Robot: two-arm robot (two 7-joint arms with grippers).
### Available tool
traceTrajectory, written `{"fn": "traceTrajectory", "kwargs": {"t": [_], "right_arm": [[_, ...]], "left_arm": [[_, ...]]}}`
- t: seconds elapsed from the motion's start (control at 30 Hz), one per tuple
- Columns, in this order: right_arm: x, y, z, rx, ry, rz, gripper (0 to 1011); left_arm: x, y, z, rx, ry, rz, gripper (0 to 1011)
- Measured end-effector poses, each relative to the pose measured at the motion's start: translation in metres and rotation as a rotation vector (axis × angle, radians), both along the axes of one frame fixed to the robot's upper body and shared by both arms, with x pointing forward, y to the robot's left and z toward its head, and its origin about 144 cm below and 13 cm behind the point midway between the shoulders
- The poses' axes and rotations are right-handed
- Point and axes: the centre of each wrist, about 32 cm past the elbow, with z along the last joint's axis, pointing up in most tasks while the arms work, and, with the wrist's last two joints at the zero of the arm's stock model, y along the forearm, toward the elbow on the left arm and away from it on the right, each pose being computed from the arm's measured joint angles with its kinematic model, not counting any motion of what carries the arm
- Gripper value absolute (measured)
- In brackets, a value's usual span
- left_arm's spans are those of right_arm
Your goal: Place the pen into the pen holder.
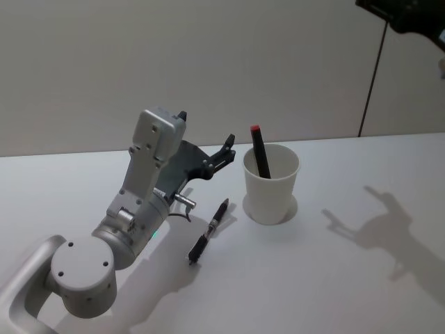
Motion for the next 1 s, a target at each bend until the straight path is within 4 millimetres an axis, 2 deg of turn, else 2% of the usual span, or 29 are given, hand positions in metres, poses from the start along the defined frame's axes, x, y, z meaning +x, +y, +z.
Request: {"fn": "traceTrajectory", "kwargs": {"t": [1.0], "right_arm": [[-0.0008, -0.0007, 0.0001, 0.001, 0.001, 0.001, 1002]], "left_arm": [[0.0, 0.0, 0.0, 0.0, 0.0, 0.0, 1001]]}}
